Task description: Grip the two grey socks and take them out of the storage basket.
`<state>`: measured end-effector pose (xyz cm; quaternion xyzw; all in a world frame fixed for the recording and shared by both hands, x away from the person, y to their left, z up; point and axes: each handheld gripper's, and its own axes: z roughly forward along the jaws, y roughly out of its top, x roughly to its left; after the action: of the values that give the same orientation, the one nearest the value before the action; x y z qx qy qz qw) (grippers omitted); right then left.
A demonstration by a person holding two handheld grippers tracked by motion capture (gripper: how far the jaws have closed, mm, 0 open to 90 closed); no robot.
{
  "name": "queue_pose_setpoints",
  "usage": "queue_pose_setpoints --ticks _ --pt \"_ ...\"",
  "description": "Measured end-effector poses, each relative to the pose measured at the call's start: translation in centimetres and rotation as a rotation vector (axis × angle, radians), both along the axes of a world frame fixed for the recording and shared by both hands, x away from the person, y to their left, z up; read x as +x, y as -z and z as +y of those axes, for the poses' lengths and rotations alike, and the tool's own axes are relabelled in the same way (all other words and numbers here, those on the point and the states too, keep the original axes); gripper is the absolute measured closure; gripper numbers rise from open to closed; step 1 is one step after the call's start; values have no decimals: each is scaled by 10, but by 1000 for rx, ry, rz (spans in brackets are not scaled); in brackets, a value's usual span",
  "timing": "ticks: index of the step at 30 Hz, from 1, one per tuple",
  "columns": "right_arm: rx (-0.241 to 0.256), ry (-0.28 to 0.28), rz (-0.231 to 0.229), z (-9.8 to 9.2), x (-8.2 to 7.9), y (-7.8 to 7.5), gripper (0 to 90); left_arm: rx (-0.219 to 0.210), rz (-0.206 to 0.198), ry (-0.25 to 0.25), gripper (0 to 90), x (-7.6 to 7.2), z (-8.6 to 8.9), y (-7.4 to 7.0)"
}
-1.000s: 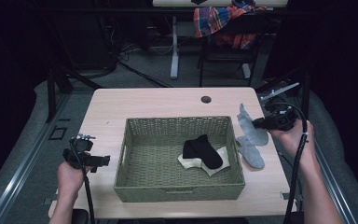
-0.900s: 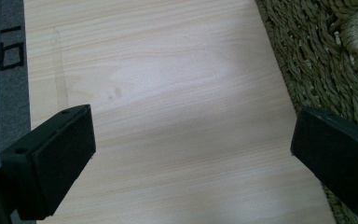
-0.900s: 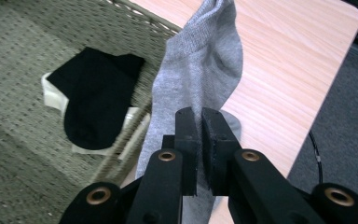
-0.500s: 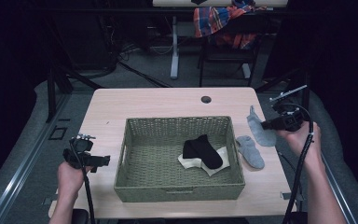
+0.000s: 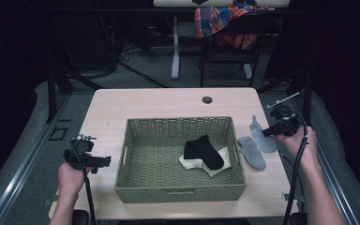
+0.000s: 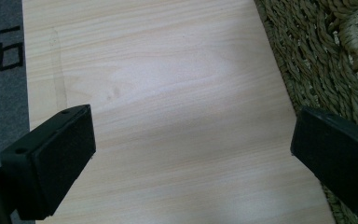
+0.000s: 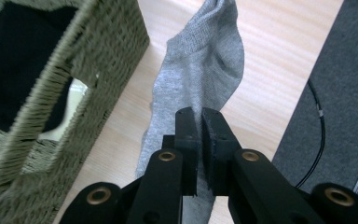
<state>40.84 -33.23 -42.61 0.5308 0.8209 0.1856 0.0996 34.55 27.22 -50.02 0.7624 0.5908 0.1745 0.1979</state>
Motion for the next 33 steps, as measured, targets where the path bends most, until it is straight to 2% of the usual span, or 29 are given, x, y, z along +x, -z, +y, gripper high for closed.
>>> queue_pose_setpoints --ticks 3,5,8,13,14,17,23,24,30,33 --pt "-5 0 10 0 3 7 857 1 -1 -1 0 0 0 0" --pt "-13 -4 42 0 6 16 858 0 -1 0 0 0 0 1" --pt "-14 2 55 -1 8 22 857 -1 -2 0 0 0 0 1" --pt "-12 -5 104 -1 14 42 857 0 0 0 0 0 -1 1" --pt "-8 8 101 0 14 46 857 0 0 0 0 0 -1 1" --pt "-16 -14 139 -1 18 54 857 -1 0 0 0 0 -1 1" --pt "-20 2 157 0 20 68 856 -1 1 0 0 0 -1 1" --pt "-26 -14 177 -1 22 70 856 0 0 0 0 0 -1 1" --pt "-42 9 181 2 23 83 852 0 0 0 0 0 -1 1" --pt "-43 -5 207 0 25 87 835 0 -1 -1 0 0 -1 1"
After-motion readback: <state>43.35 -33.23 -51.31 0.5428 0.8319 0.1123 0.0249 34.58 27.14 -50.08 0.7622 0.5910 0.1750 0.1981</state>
